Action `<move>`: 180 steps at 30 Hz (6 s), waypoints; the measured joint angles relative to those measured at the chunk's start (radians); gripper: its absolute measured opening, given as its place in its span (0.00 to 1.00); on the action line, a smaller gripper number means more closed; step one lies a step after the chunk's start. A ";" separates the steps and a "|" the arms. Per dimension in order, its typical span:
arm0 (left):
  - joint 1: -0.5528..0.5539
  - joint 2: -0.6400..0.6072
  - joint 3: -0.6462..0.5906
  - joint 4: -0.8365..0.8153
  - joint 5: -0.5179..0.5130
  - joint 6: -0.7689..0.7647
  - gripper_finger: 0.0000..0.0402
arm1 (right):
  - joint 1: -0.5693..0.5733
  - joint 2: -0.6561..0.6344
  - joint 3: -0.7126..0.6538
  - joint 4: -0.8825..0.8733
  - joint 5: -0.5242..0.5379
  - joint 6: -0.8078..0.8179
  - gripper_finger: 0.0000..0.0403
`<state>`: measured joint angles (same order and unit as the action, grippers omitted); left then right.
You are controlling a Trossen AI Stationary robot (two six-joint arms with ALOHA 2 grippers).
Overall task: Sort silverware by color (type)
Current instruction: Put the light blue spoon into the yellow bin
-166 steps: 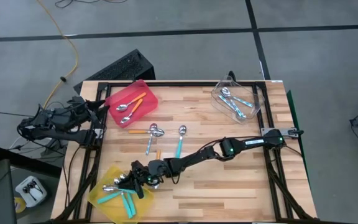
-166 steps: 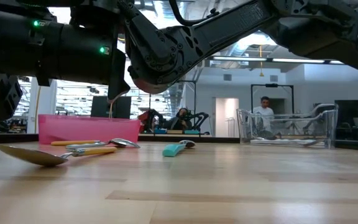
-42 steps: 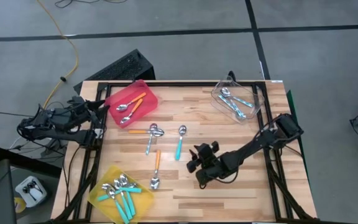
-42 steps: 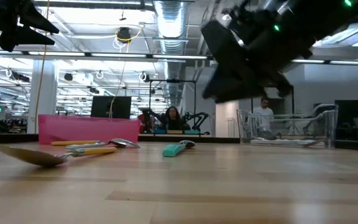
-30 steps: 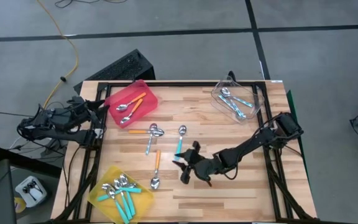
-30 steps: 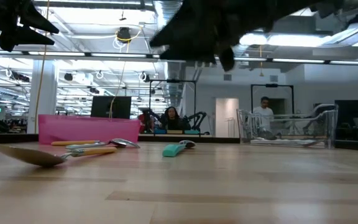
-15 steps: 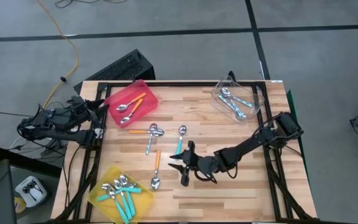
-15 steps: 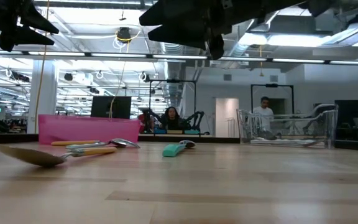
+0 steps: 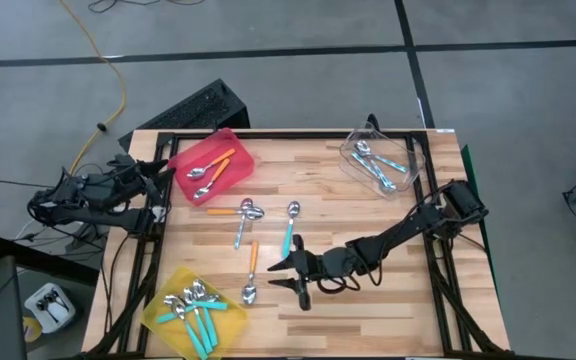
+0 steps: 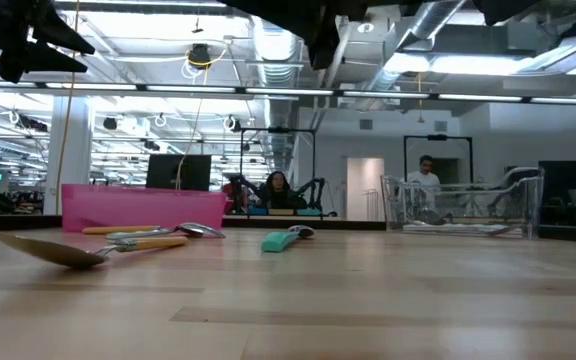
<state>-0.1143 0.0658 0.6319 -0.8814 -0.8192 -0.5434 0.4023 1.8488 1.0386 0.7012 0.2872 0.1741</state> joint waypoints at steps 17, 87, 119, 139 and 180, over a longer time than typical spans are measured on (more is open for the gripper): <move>0.000 0.000 0.000 0.000 0.000 0.000 0.51 | -0.003 0.000 0.000 0.004 -0.004 0.011 0.42; 0.000 0.000 0.000 -0.001 0.018 -0.001 0.51 | -0.039 0.217 0.078 -0.462 0.689 0.571 0.42; 0.000 0.000 0.000 -0.001 0.022 -0.003 0.51 | -0.060 0.256 0.105 -0.863 0.606 0.991 0.42; 0.000 0.000 0.000 -0.001 0.023 -0.003 0.51 | -0.039 0.234 0.368 -1.027 0.737 0.806 0.42; 0.000 0.000 0.000 -0.001 0.023 -0.003 0.51 | -0.069 0.235 0.328 -0.969 0.706 0.789 0.42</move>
<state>-0.1146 0.0662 0.6323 -0.8822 -0.7967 -0.5461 0.3332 2.0838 1.3666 -0.2680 0.9936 0.9627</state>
